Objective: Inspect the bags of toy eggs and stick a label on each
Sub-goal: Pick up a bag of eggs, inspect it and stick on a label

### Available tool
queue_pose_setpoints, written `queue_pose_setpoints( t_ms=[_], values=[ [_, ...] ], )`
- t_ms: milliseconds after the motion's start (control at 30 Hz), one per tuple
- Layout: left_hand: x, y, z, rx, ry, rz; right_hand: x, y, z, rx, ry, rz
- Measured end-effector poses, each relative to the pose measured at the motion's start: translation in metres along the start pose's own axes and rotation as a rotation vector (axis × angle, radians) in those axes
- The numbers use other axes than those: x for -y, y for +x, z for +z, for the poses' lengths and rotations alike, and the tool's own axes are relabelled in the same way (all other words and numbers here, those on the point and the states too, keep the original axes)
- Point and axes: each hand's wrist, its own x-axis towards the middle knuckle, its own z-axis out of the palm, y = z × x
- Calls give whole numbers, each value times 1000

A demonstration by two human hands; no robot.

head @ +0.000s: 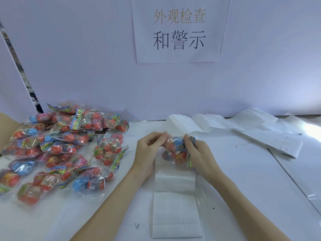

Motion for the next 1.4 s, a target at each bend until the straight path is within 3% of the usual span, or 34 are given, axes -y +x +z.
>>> queue_pose_setpoints(
  t_ms=[233,300,433,533,700,833,1000,1100,1233,1400],
  values=[
    [-6,-2,3,-31,-193,-55,1,-1,3,220,469,42],
    [-7,-2,1,-60,-158,-17,1,-1,7,179,352,-2],
    [-6,-3,-2,-19,-31,129,-5,4,-7,-219,-209,-253],
    [-6,-4,-1,45,-10,155,-7,5,-18,-216,-106,-197],
    [-2,-2,-4,135,17,125,4,2,-14,-15,441,-55],
    [-6,-3,-1,57,8,123,-2,4,-13,-94,365,-27],
    [-2,3,-7,-105,62,89,-2,7,-11,-71,584,53],
    [-2,1,-5,-21,59,57,-3,7,-10,-35,523,67],
    [-9,-2,-5,58,104,72,-1,6,-18,136,549,115],
    [-11,-3,-4,136,103,52,-4,5,-14,-16,387,58]
  ],
)
